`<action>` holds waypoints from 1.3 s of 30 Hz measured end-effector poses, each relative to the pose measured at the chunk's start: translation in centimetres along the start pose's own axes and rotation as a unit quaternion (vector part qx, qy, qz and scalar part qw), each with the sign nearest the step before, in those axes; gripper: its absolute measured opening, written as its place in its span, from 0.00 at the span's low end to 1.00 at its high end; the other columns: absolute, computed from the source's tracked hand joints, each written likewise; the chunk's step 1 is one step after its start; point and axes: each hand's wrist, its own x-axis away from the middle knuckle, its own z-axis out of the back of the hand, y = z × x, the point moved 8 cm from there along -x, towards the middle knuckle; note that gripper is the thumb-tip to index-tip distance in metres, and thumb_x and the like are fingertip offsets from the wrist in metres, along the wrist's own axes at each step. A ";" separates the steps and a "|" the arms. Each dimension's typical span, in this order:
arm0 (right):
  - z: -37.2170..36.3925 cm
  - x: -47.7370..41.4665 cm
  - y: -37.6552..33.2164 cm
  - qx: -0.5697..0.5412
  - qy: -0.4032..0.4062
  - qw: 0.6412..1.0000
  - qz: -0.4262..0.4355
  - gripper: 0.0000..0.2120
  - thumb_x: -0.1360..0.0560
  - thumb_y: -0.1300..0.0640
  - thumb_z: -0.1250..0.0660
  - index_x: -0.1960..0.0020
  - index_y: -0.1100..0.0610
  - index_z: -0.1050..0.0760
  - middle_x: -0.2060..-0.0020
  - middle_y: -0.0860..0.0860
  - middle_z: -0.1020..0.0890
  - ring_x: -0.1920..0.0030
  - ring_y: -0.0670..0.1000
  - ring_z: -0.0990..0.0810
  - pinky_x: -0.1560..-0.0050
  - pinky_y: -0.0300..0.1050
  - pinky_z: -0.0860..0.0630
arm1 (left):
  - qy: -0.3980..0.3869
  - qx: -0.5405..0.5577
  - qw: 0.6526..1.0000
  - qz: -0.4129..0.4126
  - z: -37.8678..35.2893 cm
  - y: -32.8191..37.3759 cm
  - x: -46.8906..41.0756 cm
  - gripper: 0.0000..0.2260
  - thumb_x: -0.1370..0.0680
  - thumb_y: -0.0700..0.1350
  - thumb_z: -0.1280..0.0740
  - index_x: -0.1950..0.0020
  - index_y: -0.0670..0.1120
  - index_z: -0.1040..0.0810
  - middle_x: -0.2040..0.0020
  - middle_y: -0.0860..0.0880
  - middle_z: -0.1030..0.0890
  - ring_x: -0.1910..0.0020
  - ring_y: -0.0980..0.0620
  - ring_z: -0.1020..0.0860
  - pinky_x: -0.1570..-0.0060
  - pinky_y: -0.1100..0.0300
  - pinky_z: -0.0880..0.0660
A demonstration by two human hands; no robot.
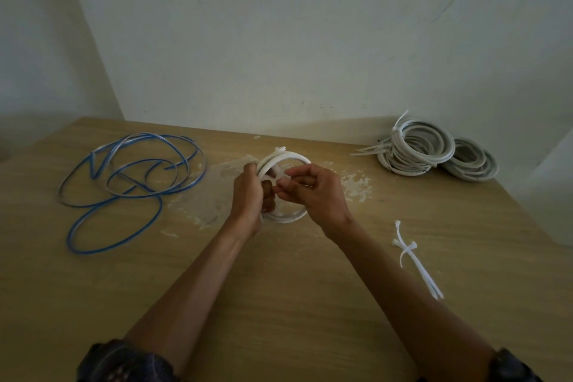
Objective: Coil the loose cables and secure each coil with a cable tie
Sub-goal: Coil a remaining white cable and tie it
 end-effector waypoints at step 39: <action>1.2 -0.2 -3.9 0.024 0.037 0.992 0.115 0.08 0.23 0.64 0.29 0.44 0.64 0.20 0.53 0.60 0.14 0.54 0.57 0.15 0.51 0.48 0.18 | -0.063 -0.258 0.882 -0.388 -1.3 5.5 2.2 0.14 0.16 0.53 0.37 0.34 0.51 0.18 0.52 0.55 0.14 0.54 0.56 0.15 0.55 0.55 0.19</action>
